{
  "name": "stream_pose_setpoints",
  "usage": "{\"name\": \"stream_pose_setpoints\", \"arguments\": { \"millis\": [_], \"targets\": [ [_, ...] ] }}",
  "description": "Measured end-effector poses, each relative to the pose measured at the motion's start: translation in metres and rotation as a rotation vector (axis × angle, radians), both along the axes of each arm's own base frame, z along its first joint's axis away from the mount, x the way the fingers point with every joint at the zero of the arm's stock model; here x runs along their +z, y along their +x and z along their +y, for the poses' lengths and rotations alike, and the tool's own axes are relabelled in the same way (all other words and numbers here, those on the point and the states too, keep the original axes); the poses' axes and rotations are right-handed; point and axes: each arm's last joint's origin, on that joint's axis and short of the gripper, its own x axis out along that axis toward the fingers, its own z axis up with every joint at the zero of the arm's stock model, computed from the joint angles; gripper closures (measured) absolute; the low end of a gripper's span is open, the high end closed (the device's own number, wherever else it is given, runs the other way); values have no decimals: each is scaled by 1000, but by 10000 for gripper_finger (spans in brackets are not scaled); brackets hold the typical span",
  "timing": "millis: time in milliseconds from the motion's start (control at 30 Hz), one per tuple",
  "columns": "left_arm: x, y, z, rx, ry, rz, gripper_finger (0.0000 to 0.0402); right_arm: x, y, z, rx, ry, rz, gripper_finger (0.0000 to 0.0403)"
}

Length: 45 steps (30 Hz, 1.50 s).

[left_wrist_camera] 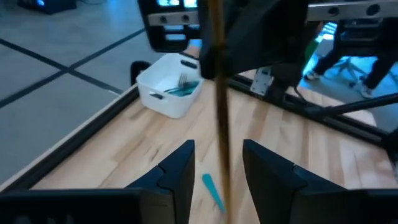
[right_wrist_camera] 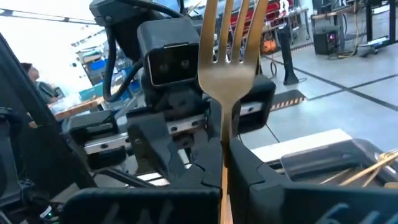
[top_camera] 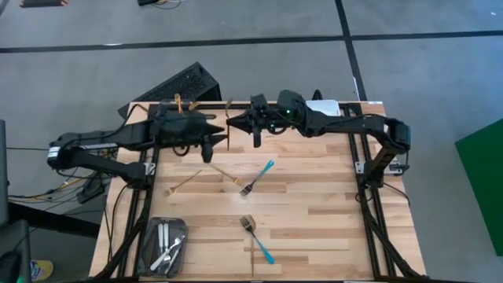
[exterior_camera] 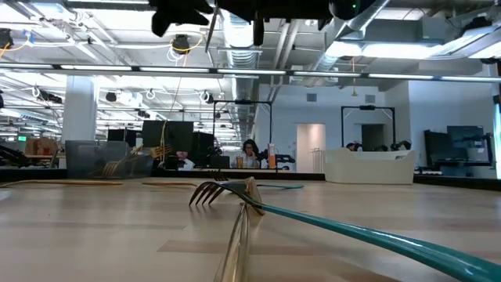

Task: Sort silverware by color (type)
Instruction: Put the gold fork into the top black bin

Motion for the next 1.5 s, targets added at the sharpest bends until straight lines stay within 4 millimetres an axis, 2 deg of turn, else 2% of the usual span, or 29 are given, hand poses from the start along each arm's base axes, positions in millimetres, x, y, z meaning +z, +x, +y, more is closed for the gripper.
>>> {"name": "stream_pose_setpoints", "arguments": {
  "millis": [167, 267, 367, 500, 600, 767, 967, 1100, 1267, 1500],
  "targets": [
    [0, 14, 14, -87, -11, -71, 276, 0, -2, -7, 13, -13, -3, 386],
    [-5, 20, 21, -72, -15, -65, 284, 0, -2, -7, 20, -49, 0, 386],
    [-9, 22, 29, -9, -47, -57, 317, 0, -2, -7, 22, -70, -4, 385],
    [-8, 20, 37, 39, -54, -68, 385, -1, -4, -14, 2, -52, 6, 376],
    [-10, 17, 44, 104, -69, -56, 388, -4, -6, -22, -63, 20, 46, 348],
    [-22, -5, 67, 415, -110, 86, 388, -19, -15, -47, -187, 130, 186, 291],
    [-51, -53, 103, 746, -250, 412, 389, -28, -26, -69, -258, 163, 280, 244],
    [-69, -77, 123, 882, -286, 543, 388, -29, -27, -68, -235, 120, 298, 235],
    [-83, -97, 145, 986, -267, 549, 377, -29, -24, -62, -214, 63, 301, 239],
    [-89, -100, 154, 1018, -243, 492, 367, -30, -19, -51, -183, 59, 306, 239]
  ]
}}
